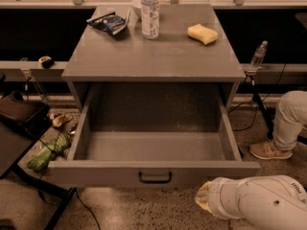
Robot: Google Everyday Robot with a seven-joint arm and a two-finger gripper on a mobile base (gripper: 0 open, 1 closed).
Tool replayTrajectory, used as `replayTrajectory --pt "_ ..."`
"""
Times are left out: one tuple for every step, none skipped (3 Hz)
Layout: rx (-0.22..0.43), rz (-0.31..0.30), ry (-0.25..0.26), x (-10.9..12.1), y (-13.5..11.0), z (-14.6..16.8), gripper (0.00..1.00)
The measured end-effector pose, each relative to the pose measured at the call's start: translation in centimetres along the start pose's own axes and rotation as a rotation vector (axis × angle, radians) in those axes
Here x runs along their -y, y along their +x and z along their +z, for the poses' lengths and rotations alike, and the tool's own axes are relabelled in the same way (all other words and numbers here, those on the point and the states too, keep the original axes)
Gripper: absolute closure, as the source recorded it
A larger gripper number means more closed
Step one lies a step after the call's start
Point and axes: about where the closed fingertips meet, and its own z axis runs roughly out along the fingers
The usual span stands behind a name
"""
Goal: Close top drawer
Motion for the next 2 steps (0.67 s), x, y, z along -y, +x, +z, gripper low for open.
replayTrajectory --pt "0.02 -0.046 0.006 3.19 -0.69 1.61 1.0" --pt "0.022 -0.054 0.009 3.72 -0.78 1.75 1.0"
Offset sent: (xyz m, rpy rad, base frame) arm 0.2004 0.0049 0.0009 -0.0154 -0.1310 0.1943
